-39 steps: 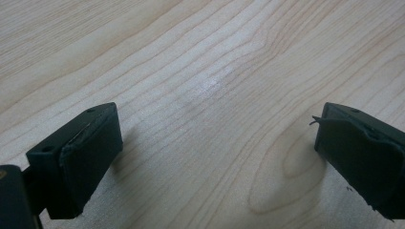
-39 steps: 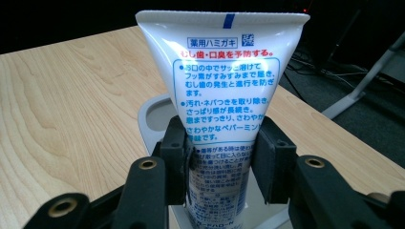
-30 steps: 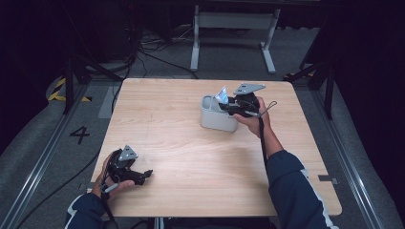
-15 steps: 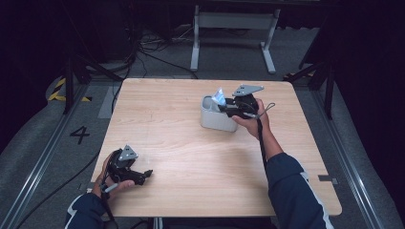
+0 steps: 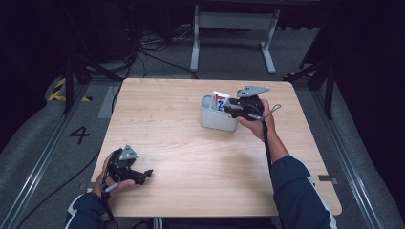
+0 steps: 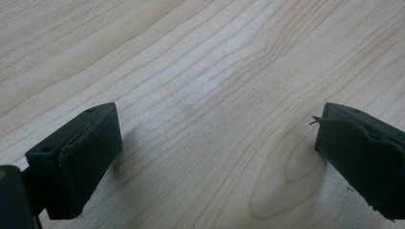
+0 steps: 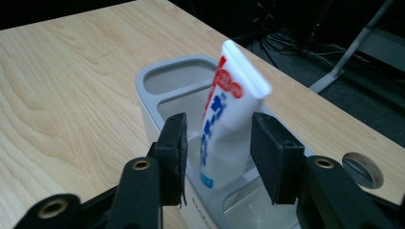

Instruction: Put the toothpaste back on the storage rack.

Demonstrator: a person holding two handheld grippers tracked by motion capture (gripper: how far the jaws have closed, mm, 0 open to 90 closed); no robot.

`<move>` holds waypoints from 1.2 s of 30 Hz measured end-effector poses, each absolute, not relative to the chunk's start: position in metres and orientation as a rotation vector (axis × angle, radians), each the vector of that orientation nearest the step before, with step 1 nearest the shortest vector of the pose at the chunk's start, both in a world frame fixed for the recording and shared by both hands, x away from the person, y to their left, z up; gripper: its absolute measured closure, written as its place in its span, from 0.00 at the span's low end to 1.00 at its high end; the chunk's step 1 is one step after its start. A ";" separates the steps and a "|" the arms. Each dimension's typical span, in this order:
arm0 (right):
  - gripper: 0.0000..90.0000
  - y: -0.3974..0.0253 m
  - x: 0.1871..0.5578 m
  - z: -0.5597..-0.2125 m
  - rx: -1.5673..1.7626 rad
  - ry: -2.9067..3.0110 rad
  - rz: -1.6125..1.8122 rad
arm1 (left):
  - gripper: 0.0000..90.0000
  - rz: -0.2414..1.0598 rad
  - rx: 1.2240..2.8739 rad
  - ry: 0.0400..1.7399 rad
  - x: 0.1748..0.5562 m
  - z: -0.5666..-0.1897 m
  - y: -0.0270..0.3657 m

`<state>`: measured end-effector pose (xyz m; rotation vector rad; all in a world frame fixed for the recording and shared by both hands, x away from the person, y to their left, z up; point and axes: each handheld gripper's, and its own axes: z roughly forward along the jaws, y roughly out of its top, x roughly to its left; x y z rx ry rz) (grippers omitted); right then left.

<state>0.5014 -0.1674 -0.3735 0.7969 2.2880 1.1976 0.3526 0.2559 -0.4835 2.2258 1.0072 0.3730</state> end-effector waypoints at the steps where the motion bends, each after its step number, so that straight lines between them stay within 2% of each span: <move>1: 0.65 -0.169 0.501 -0.374 0.797 2.287 1.199 | 0.03 0.373 2.225 1.007 0.353 -0.484 0.256; 17: 0.66 -0.182 0.484 -0.364 0.795 2.290 1.129 | 0.03 0.373 2.226 1.008 0.353 -0.483 0.256; 36: 0.59 -0.205 0.460 -0.352 0.779 2.267 1.087 | 0.03 0.373 2.225 1.007 0.353 -0.483 0.256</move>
